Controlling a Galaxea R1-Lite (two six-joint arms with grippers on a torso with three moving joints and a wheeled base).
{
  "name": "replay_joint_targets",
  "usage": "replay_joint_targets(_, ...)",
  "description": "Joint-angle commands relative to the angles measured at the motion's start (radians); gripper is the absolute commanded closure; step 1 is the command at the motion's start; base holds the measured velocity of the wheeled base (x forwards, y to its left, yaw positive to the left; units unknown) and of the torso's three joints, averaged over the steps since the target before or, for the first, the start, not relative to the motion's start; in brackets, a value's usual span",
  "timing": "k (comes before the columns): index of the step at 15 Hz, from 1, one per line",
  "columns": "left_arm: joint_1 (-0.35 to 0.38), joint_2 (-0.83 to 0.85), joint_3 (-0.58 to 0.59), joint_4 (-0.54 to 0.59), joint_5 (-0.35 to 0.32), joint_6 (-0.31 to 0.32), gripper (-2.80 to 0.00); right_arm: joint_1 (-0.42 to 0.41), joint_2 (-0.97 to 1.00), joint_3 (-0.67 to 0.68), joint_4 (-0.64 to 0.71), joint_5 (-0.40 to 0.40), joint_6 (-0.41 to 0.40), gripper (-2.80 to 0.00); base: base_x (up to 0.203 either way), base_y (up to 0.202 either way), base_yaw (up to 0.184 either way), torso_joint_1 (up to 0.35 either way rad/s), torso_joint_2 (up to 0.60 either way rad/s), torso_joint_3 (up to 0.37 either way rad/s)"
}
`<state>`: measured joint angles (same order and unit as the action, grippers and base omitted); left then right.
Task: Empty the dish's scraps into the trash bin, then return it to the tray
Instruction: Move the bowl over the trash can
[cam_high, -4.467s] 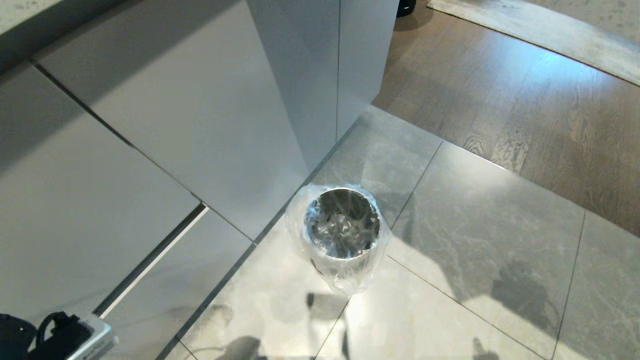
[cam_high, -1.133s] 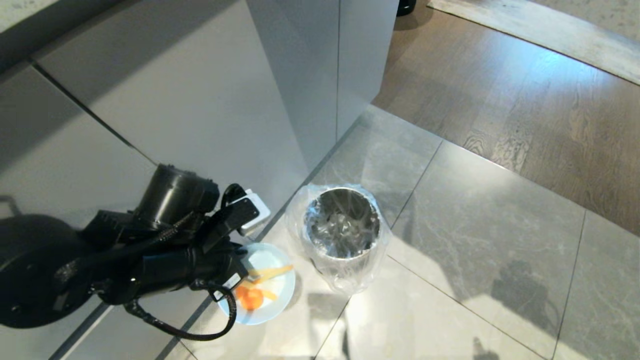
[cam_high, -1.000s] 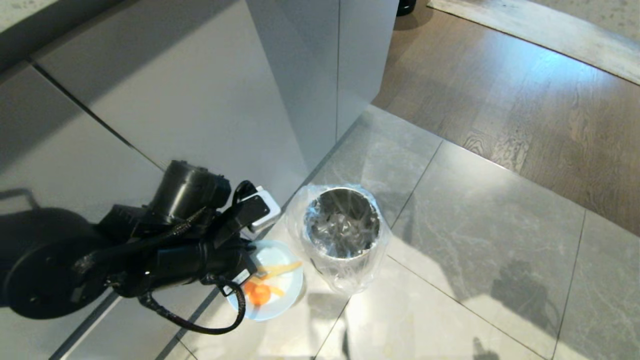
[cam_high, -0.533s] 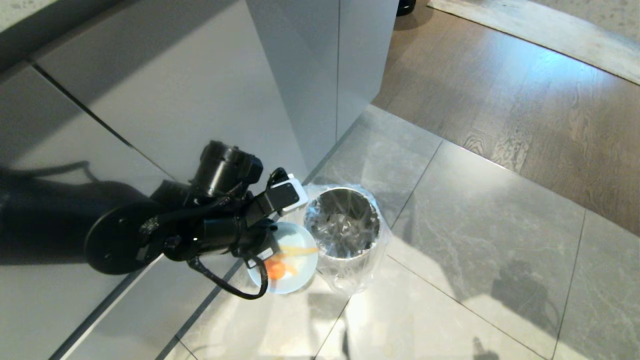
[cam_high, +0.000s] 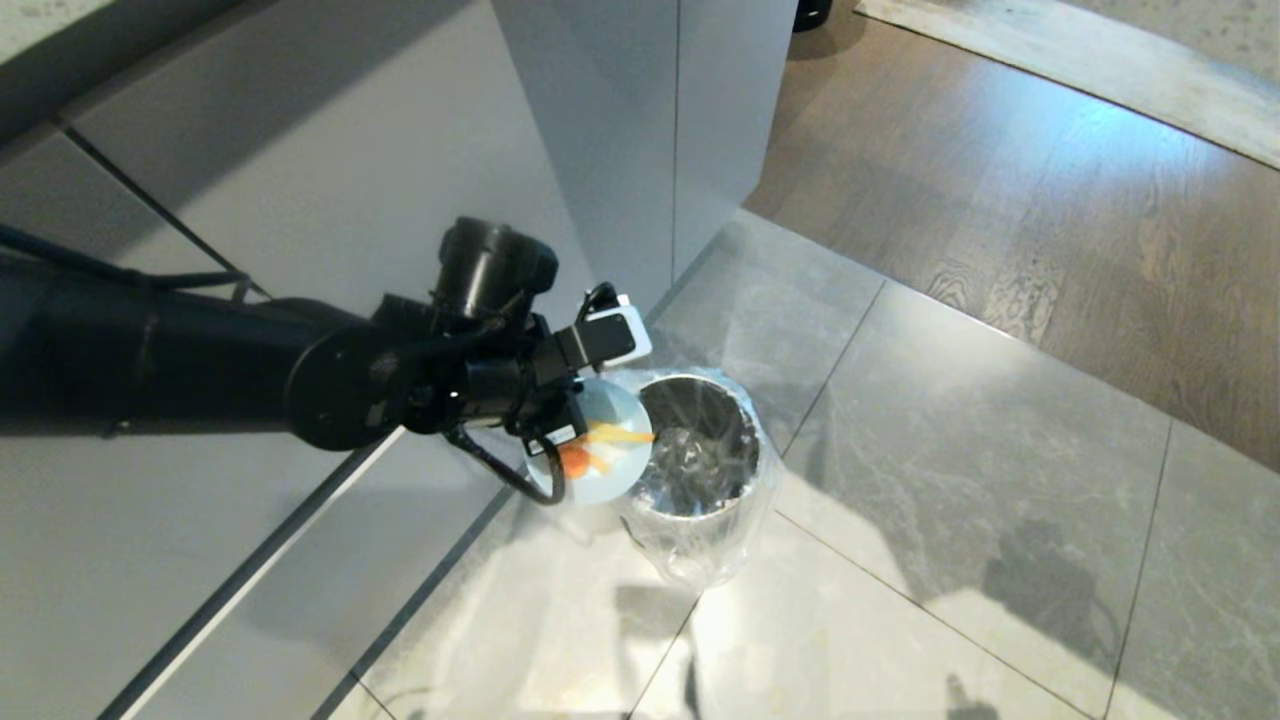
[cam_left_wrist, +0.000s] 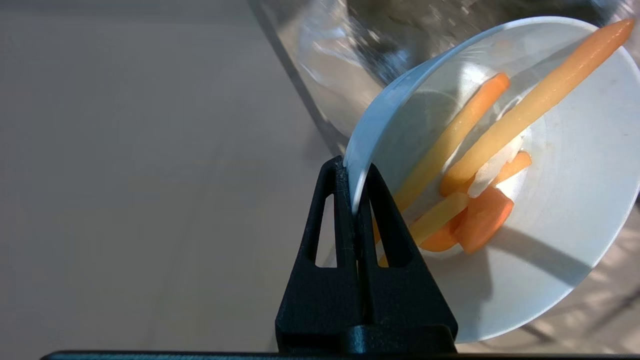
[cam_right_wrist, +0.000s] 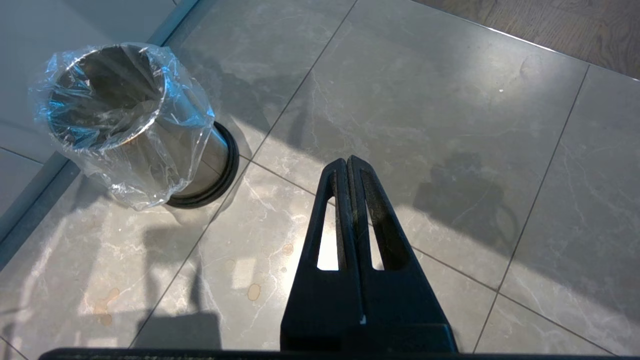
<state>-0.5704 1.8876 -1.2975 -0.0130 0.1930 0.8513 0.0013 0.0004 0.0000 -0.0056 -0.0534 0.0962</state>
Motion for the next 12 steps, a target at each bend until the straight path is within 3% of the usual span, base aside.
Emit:
replay_joint_targets(1,-0.006,0.039,-0.077,-0.002,-0.003,0.025,0.0,0.0,0.0,0.0,-0.001,0.0,-0.001,0.0,0.0,0.0,0.0,0.0,0.0,0.0)
replay_joint_targets(8,-0.029,0.043,-0.088,-0.113,-0.074,0.042,0.0,0.0,0.0,0.0,-0.001,0.0,0.0,0.0,0.0,0.0,0.0,0.0,0.0,0.0)
replay_joint_targets(12,-0.015,0.045,-0.086,-0.191,-0.115,0.187,0.0,0.0,0.0,0.0,-0.001,0.0,0.0,0.0,0.0,0.0,0.0,0.0,0.0,0.0)
